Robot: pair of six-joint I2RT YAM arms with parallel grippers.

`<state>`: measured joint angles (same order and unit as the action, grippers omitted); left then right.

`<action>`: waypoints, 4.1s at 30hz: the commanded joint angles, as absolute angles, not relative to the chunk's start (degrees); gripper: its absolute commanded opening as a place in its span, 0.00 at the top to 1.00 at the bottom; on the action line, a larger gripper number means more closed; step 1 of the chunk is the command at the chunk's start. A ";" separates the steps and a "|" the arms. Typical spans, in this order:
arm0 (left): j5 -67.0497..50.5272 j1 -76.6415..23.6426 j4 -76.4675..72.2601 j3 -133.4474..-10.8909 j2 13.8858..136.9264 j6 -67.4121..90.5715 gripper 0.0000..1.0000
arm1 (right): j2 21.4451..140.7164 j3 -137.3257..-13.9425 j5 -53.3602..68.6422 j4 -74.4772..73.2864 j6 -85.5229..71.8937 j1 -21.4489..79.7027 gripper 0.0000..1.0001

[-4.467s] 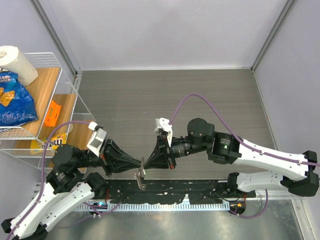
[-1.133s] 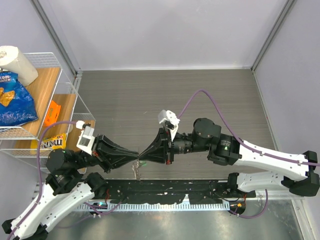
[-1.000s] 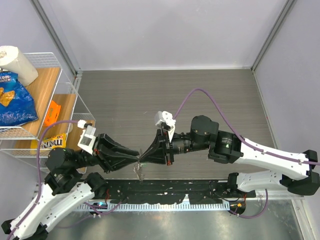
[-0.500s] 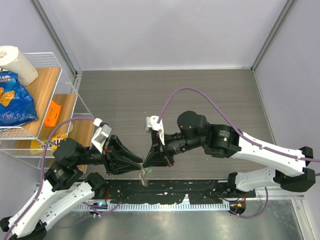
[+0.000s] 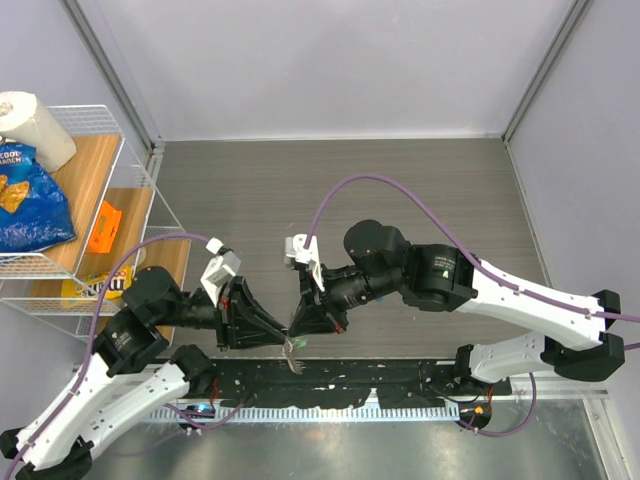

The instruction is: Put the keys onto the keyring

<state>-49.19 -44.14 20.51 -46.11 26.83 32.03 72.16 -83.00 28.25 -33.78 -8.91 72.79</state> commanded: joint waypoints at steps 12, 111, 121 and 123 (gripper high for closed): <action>-50.54 -44.12 24.25 -48.95 28.74 29.36 0.78 | 74.09 -87.27 29.53 -35.68 -7.12 73.21 0.95; -29.98 -44.12 -1.39 -42.28 17.84 34.72 1.00 | 65.74 -69.26 20.21 -7.82 -16.26 76.38 0.76; -27.60 -44.12 -6.93 -39.64 16.79 37.52 1.00 | 63.02 -67.68 17.67 -7.38 -15.38 76.55 0.74; -27.86 -44.12 -8.52 -39.20 16.79 38.14 1.00 | 61.88 -67.59 16.18 -7.64 -14.77 76.55 0.73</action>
<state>-32.49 -44.25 2.26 -39.27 17.21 36.67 63.75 -68.42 16.67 -7.25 -15.73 75.24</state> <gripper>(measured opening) 0.034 0.264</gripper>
